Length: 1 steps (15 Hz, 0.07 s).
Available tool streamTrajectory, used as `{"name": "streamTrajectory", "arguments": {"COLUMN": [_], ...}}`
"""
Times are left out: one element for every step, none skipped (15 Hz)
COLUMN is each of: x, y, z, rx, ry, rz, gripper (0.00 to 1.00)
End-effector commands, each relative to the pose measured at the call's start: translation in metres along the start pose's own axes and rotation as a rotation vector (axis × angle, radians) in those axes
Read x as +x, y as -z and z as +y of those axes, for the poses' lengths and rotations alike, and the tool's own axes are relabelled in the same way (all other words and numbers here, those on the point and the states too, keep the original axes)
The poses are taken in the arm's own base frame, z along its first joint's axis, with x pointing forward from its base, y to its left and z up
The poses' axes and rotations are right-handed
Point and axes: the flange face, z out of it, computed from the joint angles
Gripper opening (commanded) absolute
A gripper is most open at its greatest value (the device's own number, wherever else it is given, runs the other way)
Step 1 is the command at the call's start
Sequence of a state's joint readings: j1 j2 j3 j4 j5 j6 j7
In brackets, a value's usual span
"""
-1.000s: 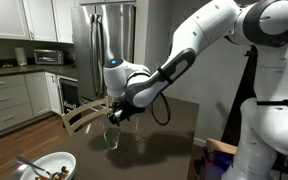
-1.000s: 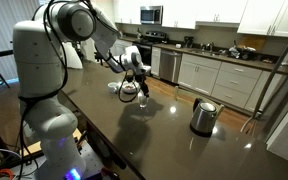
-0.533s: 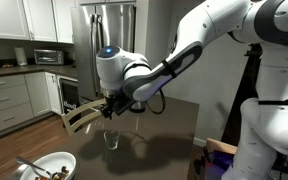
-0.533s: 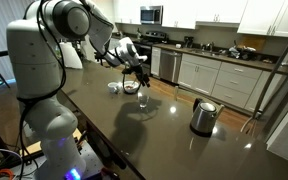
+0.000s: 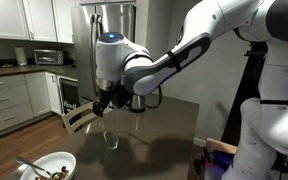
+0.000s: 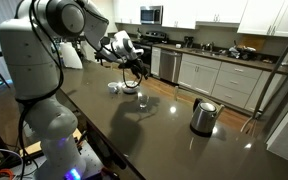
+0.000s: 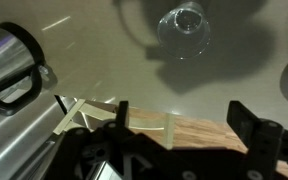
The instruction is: Empty the contents in the cup into the bowl
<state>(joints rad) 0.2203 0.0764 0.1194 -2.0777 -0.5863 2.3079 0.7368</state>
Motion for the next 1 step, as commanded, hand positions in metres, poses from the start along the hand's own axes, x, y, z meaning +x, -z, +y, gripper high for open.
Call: {"name": "streamTrajectory", "arguments": {"x": [0.0002], "y": [0.0001], "z": [-0.0001], "rx": [0.0], "ry": [0.001], "rz": [-0.002], "gripper": [1.0]}}
